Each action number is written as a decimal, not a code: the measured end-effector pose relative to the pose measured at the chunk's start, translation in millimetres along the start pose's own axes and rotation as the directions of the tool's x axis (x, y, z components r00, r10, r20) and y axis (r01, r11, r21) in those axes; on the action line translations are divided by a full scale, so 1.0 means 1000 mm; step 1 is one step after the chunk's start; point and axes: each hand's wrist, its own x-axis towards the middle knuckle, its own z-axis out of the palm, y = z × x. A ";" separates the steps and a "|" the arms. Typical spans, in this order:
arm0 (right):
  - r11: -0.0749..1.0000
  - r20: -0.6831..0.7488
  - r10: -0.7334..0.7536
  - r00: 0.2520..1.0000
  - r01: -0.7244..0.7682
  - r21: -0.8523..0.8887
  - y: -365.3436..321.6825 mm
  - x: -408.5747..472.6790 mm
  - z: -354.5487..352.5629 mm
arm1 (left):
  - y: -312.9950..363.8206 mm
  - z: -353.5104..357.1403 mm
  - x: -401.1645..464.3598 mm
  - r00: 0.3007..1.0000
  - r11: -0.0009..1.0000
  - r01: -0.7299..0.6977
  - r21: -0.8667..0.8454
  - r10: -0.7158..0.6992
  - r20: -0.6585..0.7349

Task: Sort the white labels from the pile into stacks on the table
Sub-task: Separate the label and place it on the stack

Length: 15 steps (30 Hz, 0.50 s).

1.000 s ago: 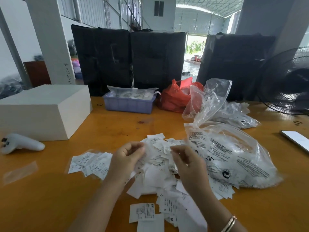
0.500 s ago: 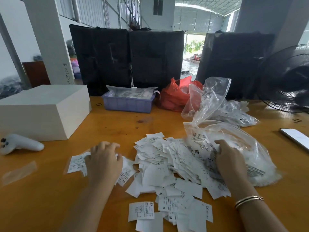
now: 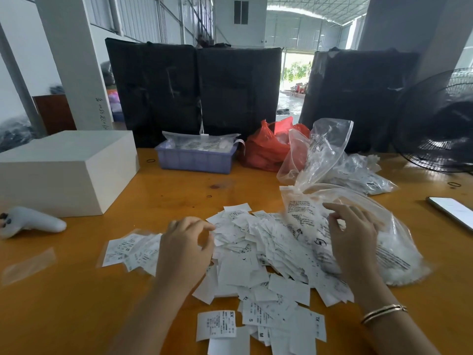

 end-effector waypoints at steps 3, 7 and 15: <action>0.946 -0.004 -0.064 0.998 0.062 0.319 -0.024 -0.002 -0.005 | 0.012 -0.001 -0.002 0.995 0.954 -0.041 -0.298 0.066 0.074; 0.551 0.434 0.125 0.892 -0.426 0.718 -0.061 -0.021 -0.001 | 0.025 -0.005 -0.005 0.949 0.733 0.191 -0.653 0.032 0.313; 0.173 0.697 0.102 0.709 -0.703 0.690 -0.079 -0.043 0.013 | 0.029 -0.010 -0.006 0.817 0.381 0.506 -0.773 0.074 0.571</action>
